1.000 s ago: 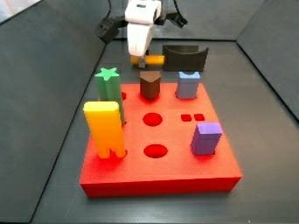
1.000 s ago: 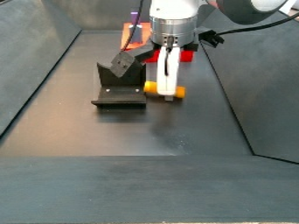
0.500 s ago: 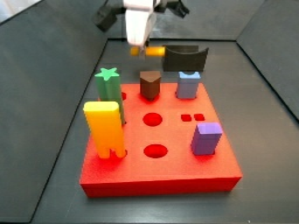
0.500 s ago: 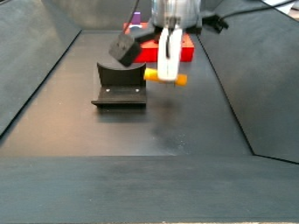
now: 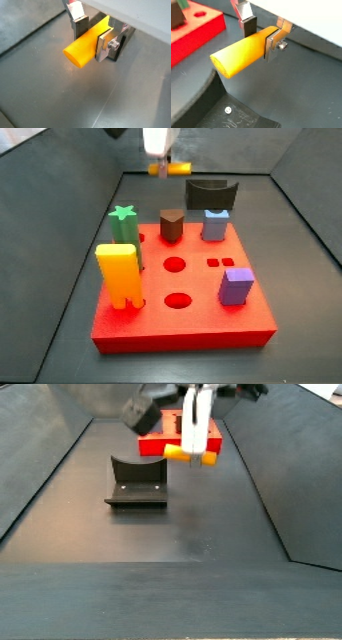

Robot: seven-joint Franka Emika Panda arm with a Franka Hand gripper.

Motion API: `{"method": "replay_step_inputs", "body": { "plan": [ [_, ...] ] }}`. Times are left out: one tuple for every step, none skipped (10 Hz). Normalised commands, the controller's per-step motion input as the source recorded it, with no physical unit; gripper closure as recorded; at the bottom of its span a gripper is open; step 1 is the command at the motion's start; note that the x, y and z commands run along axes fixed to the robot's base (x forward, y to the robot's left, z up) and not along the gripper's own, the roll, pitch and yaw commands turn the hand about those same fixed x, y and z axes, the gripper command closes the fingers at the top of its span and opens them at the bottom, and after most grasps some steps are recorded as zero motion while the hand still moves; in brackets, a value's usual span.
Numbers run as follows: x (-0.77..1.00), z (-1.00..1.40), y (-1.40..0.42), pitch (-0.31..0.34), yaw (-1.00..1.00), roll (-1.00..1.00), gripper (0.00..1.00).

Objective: Pick up the oval object. Move up. Place the oval object on the fixture. Regrasp the oval object. Move to above the board. Insert the oval object.
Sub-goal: Place the oval object on the fixture.

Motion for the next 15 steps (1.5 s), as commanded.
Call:
{"method": "replay_step_inputs", "body": {
  "plan": [
    [-0.02,1.00,0.01,0.035,-0.01,0.06,1.00],
    [-0.02,1.00,0.01,0.047,-0.01,0.07,1.00],
    [-0.02,1.00,0.01,0.051,-0.01,0.08,1.00],
    [-0.02,0.95,0.00,0.060,0.00,0.09,1.00],
    [-0.02,0.79,0.01,0.069,0.01,0.10,1.00],
    [-0.01,0.58,0.00,0.077,0.01,0.11,1.00],
    [0.00,0.42,0.00,0.084,0.01,0.09,1.00],
    [0.01,0.20,0.00,0.099,0.01,0.07,1.00],
    [1.00,0.11,0.18,-0.016,1.00,-0.02,1.00],
    [1.00,0.06,0.17,-0.014,1.00,-0.02,1.00],
    [1.00,0.04,0.16,-0.011,1.00,-0.02,1.00],
    [1.00,0.03,0.14,-0.007,1.00,-0.02,1.00],
    [1.00,0.02,0.12,-0.002,1.00,-0.03,1.00],
    [1.00,0.02,0.10,0.002,1.00,-0.03,1.00],
    [1.00,0.01,0.09,0.006,1.00,-0.04,1.00]
  ]
}}
